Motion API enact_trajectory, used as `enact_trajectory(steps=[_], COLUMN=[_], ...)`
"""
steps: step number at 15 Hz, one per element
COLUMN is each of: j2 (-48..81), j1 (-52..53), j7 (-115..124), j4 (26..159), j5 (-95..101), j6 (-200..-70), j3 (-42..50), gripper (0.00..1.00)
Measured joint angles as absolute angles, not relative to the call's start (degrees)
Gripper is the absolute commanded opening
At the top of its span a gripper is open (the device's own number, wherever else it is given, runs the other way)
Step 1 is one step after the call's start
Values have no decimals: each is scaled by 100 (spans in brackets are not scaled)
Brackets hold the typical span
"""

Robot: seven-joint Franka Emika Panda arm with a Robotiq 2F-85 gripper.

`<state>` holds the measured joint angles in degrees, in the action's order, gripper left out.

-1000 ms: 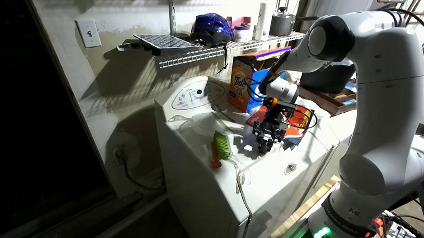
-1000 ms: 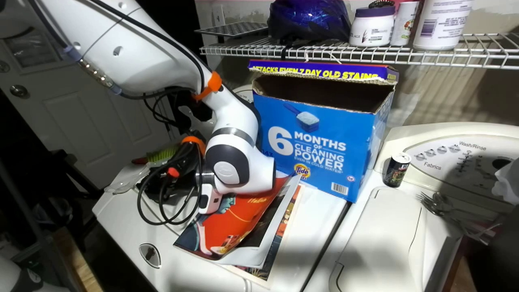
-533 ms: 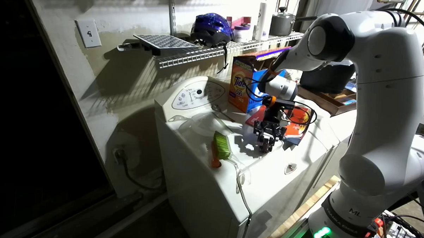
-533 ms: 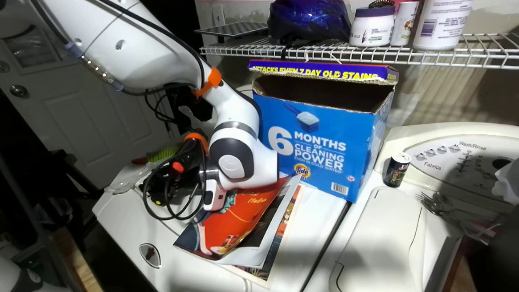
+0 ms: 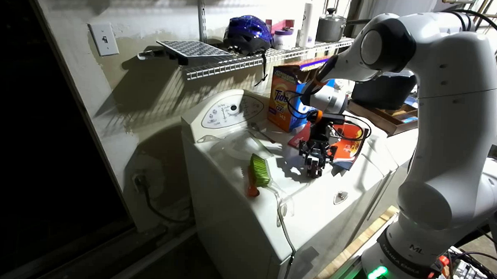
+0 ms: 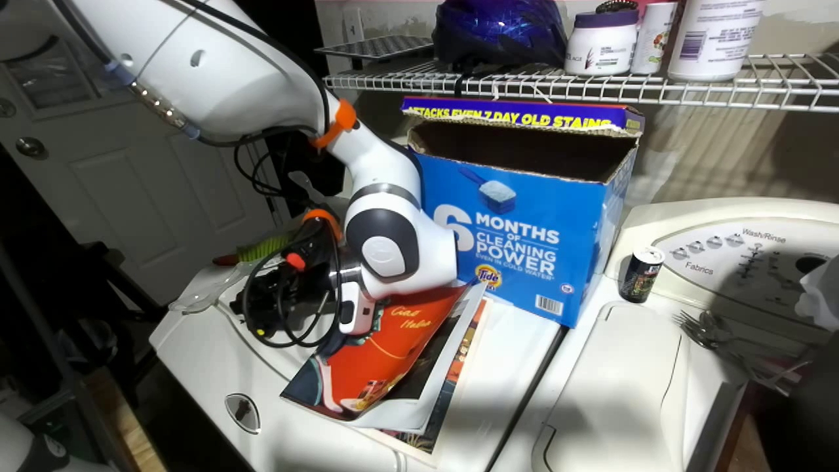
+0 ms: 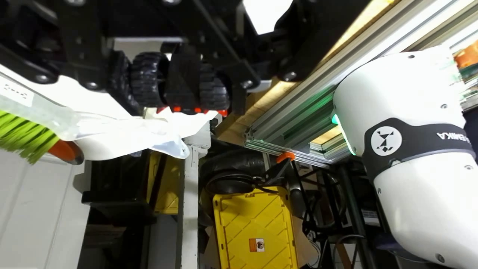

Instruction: Turn the toy car on the left over

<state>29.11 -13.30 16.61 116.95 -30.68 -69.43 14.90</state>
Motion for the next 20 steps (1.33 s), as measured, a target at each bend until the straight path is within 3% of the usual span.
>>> enact_trajectory(steps=[20], j2=[2886], j1=[-1372], j7=[1829], j4=[11412], j5=[-2576], j6=[-6990], j3=[1799], gripper=[35])
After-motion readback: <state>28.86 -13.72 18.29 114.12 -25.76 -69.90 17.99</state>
